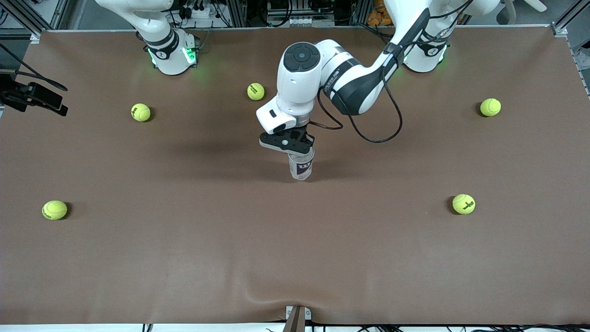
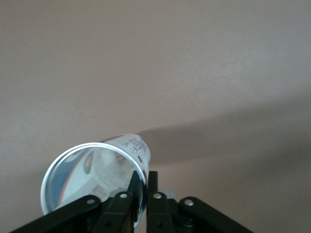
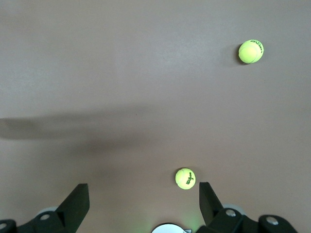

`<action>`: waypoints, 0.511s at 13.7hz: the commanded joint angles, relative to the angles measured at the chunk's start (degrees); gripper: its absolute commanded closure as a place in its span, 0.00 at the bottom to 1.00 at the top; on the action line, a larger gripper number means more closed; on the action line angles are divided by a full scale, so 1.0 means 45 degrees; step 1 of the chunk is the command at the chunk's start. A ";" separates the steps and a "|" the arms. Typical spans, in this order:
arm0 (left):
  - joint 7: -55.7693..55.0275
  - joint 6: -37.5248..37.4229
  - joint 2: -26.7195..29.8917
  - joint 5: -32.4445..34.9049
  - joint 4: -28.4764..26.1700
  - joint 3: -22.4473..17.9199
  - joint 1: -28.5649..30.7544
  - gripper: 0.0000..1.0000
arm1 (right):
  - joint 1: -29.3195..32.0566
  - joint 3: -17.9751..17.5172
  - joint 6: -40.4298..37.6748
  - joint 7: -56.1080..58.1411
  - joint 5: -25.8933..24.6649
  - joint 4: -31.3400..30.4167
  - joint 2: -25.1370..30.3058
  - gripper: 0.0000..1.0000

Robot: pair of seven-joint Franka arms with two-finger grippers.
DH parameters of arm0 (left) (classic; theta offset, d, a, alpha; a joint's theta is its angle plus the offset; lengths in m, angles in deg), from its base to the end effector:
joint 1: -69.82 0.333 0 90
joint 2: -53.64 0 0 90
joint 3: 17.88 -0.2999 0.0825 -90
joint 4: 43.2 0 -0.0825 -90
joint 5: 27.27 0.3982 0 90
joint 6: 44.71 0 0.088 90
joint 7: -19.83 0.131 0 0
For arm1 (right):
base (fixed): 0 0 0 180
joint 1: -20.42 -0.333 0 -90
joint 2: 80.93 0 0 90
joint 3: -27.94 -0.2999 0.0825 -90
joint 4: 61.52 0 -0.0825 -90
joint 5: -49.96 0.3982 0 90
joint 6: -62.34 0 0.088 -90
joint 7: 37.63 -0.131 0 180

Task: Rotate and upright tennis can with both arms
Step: 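Rotate the can upright with the left gripper and set it down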

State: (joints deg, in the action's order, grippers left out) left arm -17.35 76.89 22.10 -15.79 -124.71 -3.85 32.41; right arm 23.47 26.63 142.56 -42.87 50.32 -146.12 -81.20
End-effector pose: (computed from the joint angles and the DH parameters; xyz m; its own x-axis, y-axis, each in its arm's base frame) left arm 0.4889 -0.5459 0.3581 0.9450 -0.2819 0.1661 -0.2939 -0.9544 0.0527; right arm 0.5500 -0.0158 0.6126 0.9894 -0.1204 -0.0813 -0.1207 -0.9927 0.0011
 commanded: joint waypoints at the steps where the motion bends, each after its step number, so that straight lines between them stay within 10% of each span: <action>1: 0.0077 -0.0088 -0.0257 0.0885 0.0106 -0.0148 -0.0261 0.72 | 0.0201 -0.0218 0.0220 0.0072 0.0038 -0.0361 0.0295 0.00; 4: 0.0137 -0.0088 -0.0316 0.0906 0.0086 -0.0148 -0.0339 0.73 | 0.0338 -0.0159 0.0181 0.0228 0.0018 -0.0341 0.0314 0.00; 6: 0.0234 -0.0088 -0.0160 0.0829 0.0106 -0.0128 -0.0281 0.00 | 0.0319 -0.0159 0.0201 0.0228 -0.0001 -0.0361 0.0295 0.00; 7: 0.0234 -0.0088 -0.0082 0.0789 0.0086 -0.0109 -0.0184 0.00 | 0.0319 -0.0159 0.0239 0.0228 -0.0021 -0.0341 0.0256 0.00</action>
State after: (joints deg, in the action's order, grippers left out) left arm -16.89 76.90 20.61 -12.96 -124.47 -3.89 31.61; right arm 23.82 26.55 142.76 -42.74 50.26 -146.22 -81.20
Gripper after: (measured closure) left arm 0.643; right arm 0.000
